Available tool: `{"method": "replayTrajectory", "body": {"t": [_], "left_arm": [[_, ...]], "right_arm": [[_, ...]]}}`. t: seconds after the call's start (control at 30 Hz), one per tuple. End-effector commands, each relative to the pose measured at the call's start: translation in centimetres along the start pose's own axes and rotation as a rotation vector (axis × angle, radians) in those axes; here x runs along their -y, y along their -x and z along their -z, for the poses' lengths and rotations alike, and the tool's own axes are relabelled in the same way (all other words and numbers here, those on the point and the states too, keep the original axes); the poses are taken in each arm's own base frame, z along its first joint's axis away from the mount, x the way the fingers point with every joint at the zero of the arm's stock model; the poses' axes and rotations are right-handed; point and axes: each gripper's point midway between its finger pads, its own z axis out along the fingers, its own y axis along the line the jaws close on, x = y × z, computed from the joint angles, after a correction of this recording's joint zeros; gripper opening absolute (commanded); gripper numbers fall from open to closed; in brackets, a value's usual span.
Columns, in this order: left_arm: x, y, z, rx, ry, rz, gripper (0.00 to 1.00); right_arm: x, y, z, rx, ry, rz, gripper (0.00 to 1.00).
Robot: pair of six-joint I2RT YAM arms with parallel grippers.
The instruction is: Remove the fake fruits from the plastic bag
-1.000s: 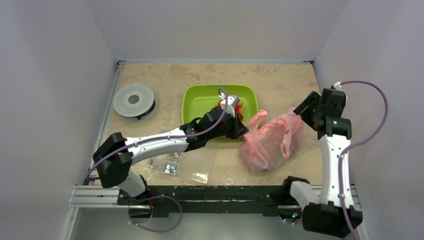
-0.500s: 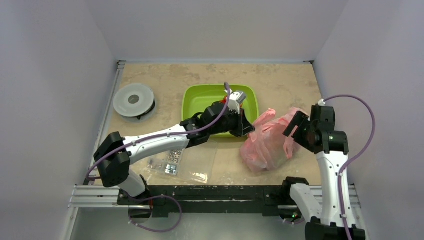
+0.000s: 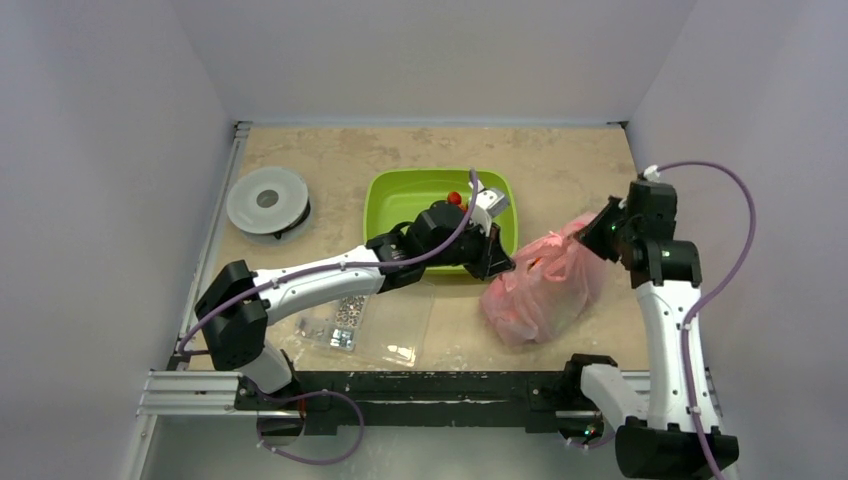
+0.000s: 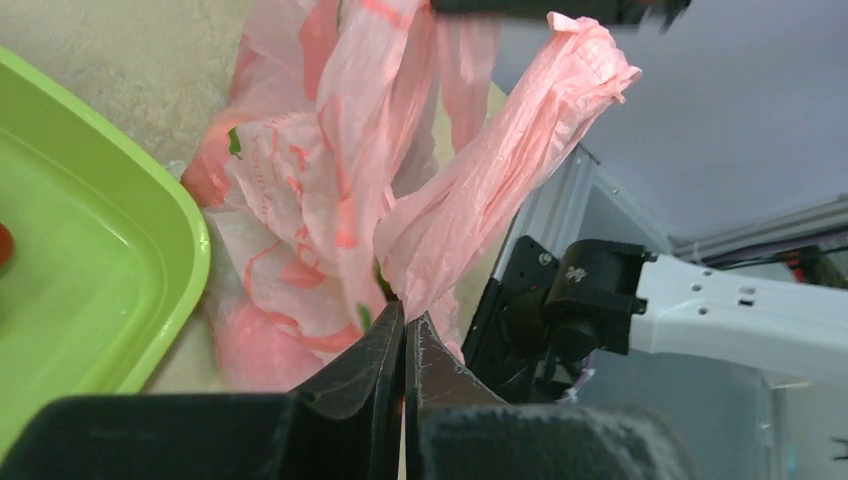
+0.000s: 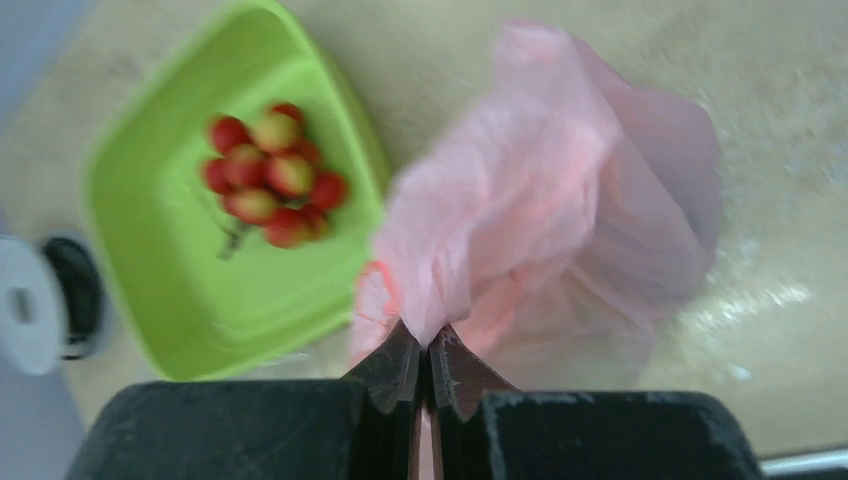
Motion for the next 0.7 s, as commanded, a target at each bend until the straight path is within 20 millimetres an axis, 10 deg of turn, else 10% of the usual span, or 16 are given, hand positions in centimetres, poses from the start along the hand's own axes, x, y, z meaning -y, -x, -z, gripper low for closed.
{"method": "replayTrajectory", "body": {"t": [0.0, 0.5, 0.67], "left_arm": [[0.8, 0.3, 0.2, -0.010, -0.018, -0.246, 0.00], [4.0, -2.7, 2.0, -0.134, -0.175, -0.561, 0.02], [4.8, 0.2, 3.6, -0.106, -0.016, -0.617, 0.88]], "right_arm": [[-8.7, 6.8, 5.3, 0.149, 0.336, -0.135, 0.00], [-11.8, 10.6, 1.0, -0.038, 0.574, -0.601, 0.00], [-11.0, 11.6, 2.5, 0.040, 0.502, -0.491, 0.00]]}}
